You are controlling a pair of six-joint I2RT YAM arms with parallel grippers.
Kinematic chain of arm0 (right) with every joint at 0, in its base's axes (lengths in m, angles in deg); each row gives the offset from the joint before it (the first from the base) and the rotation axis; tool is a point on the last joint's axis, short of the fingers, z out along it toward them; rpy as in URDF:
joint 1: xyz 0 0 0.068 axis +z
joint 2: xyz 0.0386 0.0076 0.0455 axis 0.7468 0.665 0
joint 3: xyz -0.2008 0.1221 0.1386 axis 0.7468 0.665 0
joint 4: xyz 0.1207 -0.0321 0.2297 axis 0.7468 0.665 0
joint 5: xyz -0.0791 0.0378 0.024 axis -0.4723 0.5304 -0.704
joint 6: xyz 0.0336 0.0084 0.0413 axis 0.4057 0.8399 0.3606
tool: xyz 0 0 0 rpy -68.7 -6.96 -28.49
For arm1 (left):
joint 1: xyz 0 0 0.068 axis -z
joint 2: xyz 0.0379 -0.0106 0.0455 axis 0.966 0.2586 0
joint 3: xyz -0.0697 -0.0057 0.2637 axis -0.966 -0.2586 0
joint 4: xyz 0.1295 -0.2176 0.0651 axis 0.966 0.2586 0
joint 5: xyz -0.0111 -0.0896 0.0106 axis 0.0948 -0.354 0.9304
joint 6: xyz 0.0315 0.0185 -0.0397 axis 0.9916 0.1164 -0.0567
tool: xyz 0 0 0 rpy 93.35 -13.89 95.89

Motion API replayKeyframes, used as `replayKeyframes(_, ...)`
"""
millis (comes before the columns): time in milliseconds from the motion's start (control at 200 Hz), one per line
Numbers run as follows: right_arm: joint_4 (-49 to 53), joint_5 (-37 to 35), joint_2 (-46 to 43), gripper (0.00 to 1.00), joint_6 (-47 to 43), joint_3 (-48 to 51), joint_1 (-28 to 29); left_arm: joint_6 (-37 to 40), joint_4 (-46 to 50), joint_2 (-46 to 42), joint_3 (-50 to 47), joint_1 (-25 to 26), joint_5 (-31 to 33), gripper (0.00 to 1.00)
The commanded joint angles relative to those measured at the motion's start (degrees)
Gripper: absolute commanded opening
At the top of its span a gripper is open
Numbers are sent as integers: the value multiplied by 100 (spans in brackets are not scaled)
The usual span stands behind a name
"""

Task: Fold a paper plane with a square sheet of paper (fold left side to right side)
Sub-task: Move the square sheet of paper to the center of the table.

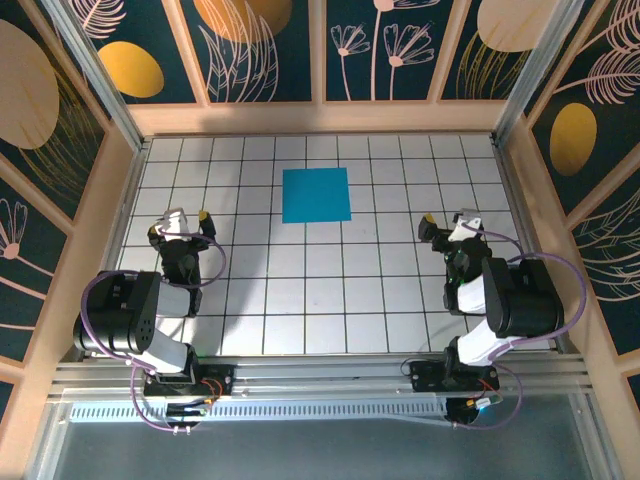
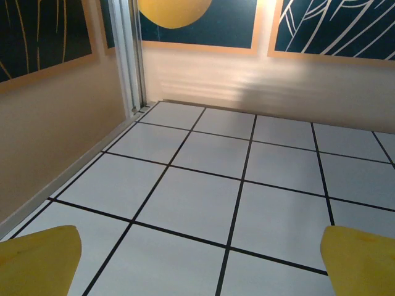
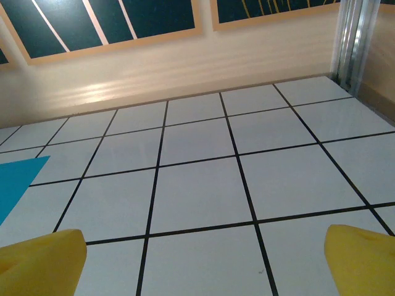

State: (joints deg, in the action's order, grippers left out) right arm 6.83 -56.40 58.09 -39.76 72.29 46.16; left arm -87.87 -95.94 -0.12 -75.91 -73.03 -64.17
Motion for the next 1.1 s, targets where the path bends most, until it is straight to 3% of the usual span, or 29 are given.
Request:
replayKeyframes(0,-105,25,7,99,-125,-102,-9,-105,-102,-23,20,-31,-43,99)
replayKeyframes(736,-129,241,5,99,-37,-97,-127,-106,-101,-16,26,-31,-41,99)
replayKeyframes(861,32,92,-381,99,8,-26,-126,-102,-112,-43,21,-31,-15,99)
replayKeyframes(926,511,-36,-853,99,42,-69,-127,-93,393,-278,205,-31,-27,99)
replayKeyframes(1021,1410,-103,-1678,99,215,-175,-122,-81,2119,-884,910,-31,-20,99)
replayKeyframes(1091,2225,-102,-2283,99,556,-320,-111,-167,2747,-1220,1290,-31,-147,99)
